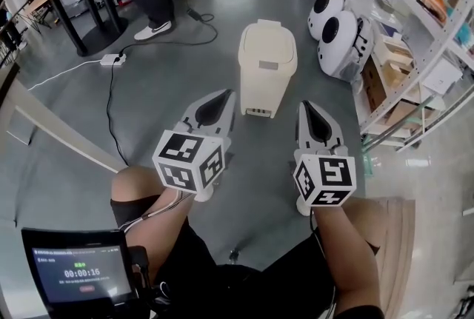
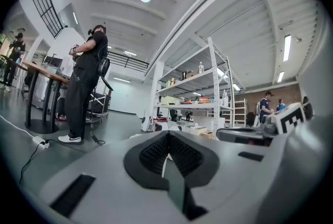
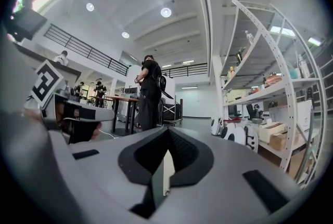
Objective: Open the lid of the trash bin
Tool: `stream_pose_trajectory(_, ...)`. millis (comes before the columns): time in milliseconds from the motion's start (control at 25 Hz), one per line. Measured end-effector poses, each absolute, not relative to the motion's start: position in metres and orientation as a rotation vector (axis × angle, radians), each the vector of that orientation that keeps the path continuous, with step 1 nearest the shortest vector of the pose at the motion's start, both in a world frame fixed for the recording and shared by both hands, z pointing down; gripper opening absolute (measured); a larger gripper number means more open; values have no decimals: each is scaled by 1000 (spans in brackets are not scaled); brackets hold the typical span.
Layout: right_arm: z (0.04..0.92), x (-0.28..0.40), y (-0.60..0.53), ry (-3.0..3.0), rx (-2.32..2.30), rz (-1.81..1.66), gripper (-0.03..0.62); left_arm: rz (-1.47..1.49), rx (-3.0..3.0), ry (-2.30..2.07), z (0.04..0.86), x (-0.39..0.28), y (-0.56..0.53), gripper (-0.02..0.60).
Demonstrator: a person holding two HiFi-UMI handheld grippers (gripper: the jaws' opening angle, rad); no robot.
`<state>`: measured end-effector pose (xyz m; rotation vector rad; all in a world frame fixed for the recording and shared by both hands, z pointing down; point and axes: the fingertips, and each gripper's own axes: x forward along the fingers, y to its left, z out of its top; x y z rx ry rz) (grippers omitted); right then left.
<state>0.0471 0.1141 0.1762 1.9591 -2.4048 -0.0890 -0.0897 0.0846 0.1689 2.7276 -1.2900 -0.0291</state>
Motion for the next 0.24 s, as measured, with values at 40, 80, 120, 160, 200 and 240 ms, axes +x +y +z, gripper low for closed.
stream_pose_trajectory(40, 176, 47, 114, -2407, 1959, -92, 3, -27, 2729, -1289, 170, -88, 85, 0)
stream_pose_trajectory(80, 176, 47, 114, -2408, 1957, -98, 3, -26, 2732, -1289, 170, -87, 85, 0)
stream_pose_trajectory(120, 176, 46, 114, -2410, 1955, -105, 3, -24, 2737, -1292, 171, -86, 85, 0)
stream_pose_trajectory(160, 176, 46, 113, -2413, 1955, -110, 3, -21, 2743, -1297, 171, -84, 86, 0)
stream_pose_trajectory(200, 176, 46, 113, -2417, 1954, -114, 3, -17, 2750, -1302, 171, -83, 86, 0)
stream_pose_trajectory(240, 176, 46, 113, -2421, 1955, -118, 3, -13, 2758, -1308, 172, -82, 86, 0)
